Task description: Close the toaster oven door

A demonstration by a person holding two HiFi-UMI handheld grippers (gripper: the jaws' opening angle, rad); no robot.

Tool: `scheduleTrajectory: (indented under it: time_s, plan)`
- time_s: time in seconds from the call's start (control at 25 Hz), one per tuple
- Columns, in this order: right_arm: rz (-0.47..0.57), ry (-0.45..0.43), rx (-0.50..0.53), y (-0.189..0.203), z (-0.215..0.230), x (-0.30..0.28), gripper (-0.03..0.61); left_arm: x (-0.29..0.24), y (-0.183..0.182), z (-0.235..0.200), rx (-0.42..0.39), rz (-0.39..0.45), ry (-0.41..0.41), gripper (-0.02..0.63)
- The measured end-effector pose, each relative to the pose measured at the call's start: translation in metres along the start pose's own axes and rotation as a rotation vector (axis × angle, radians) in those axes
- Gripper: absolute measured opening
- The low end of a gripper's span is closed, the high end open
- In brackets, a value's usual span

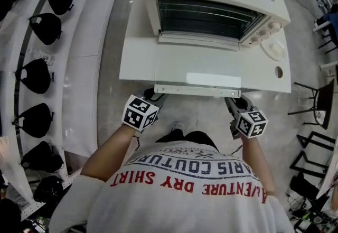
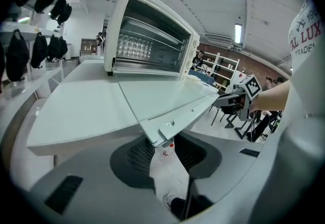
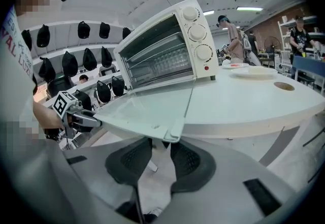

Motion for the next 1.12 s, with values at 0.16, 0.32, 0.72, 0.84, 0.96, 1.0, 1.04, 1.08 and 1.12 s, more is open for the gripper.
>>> scheduleTrajectory:
  time_s: [0.16, 0.32, 0.72, 0.84, 0.96, 1.0, 1.04, 1.08, 1.12]
  plan:
    - [0.014, -0.006, -0.016, -0.004, -0.003, 0.005, 0.117, 0.006, -0.003, 0.002, 0.006, 0.018, -0.010, 0.137]
    - [0.040, -0.006, -0.030, -0.010, -0.005, 0.013, 0.115, 0.011, -0.011, 0.005, 0.027, 0.041, -0.007, 0.135]
    - [0.086, -0.004, -0.039, -0.033, -0.016, 0.033, 0.115, 0.036, -0.032, 0.013, 0.054, 0.115, -0.015, 0.129]
    - [0.108, -0.001, -0.044, -0.041, -0.019, 0.040, 0.112, 0.044, -0.040, 0.015, 0.061, 0.145, -0.025, 0.127]
    - [0.120, 0.005, -0.047, -0.047, -0.021, 0.044, 0.114, 0.052, -0.047, 0.016, 0.062, 0.165, -0.037, 0.117]
    - [0.126, 0.004, -0.051, -0.049, -0.022, 0.045, 0.112, 0.053, -0.050, 0.016, 0.062, 0.168, -0.037, 0.117]
    - [0.132, 0.004, -0.054, -0.051, -0.023, 0.046, 0.112, 0.055, -0.052, 0.016, 0.063, 0.171, -0.036, 0.117]
    - [0.140, 0.004, -0.057, -0.054, -0.023, 0.048, 0.112, 0.057, -0.055, 0.017, 0.064, 0.174, -0.035, 0.117]
    - [0.148, 0.004, -0.059, -0.057, -0.024, 0.050, 0.112, 0.058, -0.058, 0.017, 0.065, 0.178, -0.036, 0.117]
Point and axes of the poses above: the fingertips, and each gripper's own axes: x backward along the fingers, z to its right, y out of its underside, the point moved 4 cm from there along x, backward along the fingers
